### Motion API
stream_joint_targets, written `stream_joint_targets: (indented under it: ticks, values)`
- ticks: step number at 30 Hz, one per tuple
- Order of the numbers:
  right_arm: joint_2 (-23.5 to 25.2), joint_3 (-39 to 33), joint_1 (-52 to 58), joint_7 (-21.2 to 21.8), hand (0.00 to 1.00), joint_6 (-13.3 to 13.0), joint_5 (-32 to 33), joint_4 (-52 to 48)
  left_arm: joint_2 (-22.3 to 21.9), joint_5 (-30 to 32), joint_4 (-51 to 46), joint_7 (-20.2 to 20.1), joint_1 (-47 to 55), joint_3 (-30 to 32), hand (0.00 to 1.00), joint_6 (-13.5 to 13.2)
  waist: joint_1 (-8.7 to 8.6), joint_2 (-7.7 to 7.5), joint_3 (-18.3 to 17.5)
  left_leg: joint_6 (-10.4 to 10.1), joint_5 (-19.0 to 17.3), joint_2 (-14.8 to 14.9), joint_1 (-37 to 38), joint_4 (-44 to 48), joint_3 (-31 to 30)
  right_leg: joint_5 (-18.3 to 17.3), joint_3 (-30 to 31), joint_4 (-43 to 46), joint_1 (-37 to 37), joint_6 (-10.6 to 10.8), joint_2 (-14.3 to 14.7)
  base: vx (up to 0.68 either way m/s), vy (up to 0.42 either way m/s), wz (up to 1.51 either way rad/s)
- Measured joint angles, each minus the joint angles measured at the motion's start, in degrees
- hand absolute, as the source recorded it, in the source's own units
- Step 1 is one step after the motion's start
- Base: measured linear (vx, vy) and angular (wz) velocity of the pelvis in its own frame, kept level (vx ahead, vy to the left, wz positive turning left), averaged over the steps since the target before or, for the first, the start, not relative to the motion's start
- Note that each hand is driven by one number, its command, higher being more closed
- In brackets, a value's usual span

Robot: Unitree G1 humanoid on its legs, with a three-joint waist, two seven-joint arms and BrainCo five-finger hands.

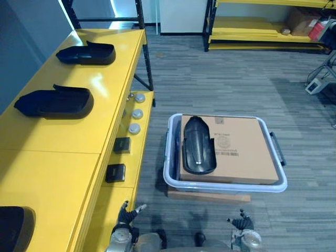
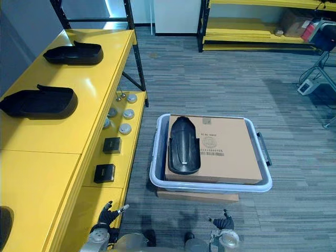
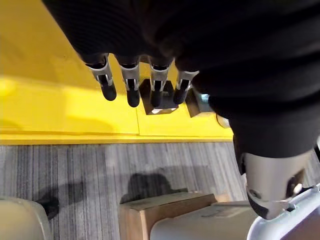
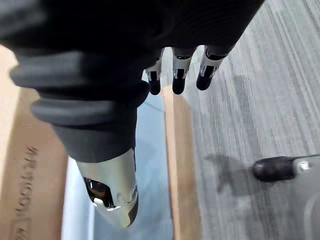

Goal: Walk over and take plastic housings, then place them on the shelf

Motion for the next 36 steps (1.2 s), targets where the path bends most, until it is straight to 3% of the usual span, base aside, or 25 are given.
stream_joint_targets:
  ticks: [4,9,12,18,23,28,31,36]
  values:
    - [-1.0,-7.7,3.1,-2.9,0.00,-0.4,1.1,-12.5,0.0,-1.0,0.0,0.1,1.8,1.6,0.00,0.0,-0.67,-0.10,-1.2,-0.1,0.7,0.1,1.5,-2.2,1.0,0.0,0.6,-0.4,0.5,0.0,0.2,0.00,-0.024,-0.14]
    - [-3.1,-10.8,3.5,-4.9,0.00,-0.7,1.1,-22.9,0.0,-1.0,0.0,0.0,2.8,3.1,0.00,0.0,-1.84,-0.80,-2.2,-0.1,2.0,0.1,1.8,-4.3,1.4,0.2,1.1,-0.4,-0.5,-0.2,0.3,-0.03,-0.013,-0.10]
    - [-5.1,-9.4,2.7,-5.2,0.00,-1.5,1.0,-28.8,0.0,-1.0,0.0,-0.2,2.9,3.0,0.00,0.0,-1.79,-0.94,-2.3,-0.1,2.8,0.0,2.4,-5.3,1.3,0.5,1.1,-0.4,-0.6,-0.2,0.3,-0.06,-0.007,0.01]
    - [-9.6,2.8,-1.9,-2.6,0.00,-2.9,-3.6,-35.9,0.3,-1.0,0.1,-0.4,3.0,2.4,0.00,-0.3,-1.68,-0.95,-2.4,0.2,5.2,-0.9,2.9,-8.8,-0.9,1.0,-1.1,-1.4,-0.6,0.1,-0.2,-0.03,-0.007,0.18]
    - [-10.6,11.0,-7.8,0.3,0.00,-2.9,-8.6,-33.7,0.8,-0.9,-0.1,-0.5,2.7,1.3,0.00,-1.6,-0.14,-0.97,-2.4,0.6,6.3,-1.9,1.2,-9.4,-3.8,1.1,-4.2,-2.5,-0.6,0.3,-0.9,0.01,-0.003,0.34]
    - [-10.7,17.3,-17.8,0.5,0.00,-0.9,-14.7,-20.0,1.5,-0.8,-0.3,-0.4,2.5,0.5,0.00,-2.0,1.58,-0.73,-2.1,1.0,8.0,-3.0,-1.5,-10.7,-7.4,1.1,-8.2,-3.2,-1.4,0.4,-1.7,0.05,0.008,0.41]
    - [-9.2,18.8,-22.8,-0.3,0.00,0.9,-18.9,-12.2,1.7,-0.8,-0.1,-0.4,2.8,0.3,0.00,-1.8,2.90,-0.35,-1.4,1.0,8.0,-3.3,-1.7,-10.6,-8.9,1.1,-9.9,-3.1,-0.9,0.4,-1.8,0.06,0.004,0.31]
    - [-6.0,15.2,-29.9,-4.5,0.00,4.5,-21.5,-2.4,1.3,-0.8,-0.4,0.5,2.5,-0.1,0.00,-1.9,3.29,1.05,1.6,1.2,8.7,-4.1,-4.4,-9.7,-12.1,1.1,-13.5,-3.0,-1.6,0.5,-2.6,-0.01,0.015,0.43]
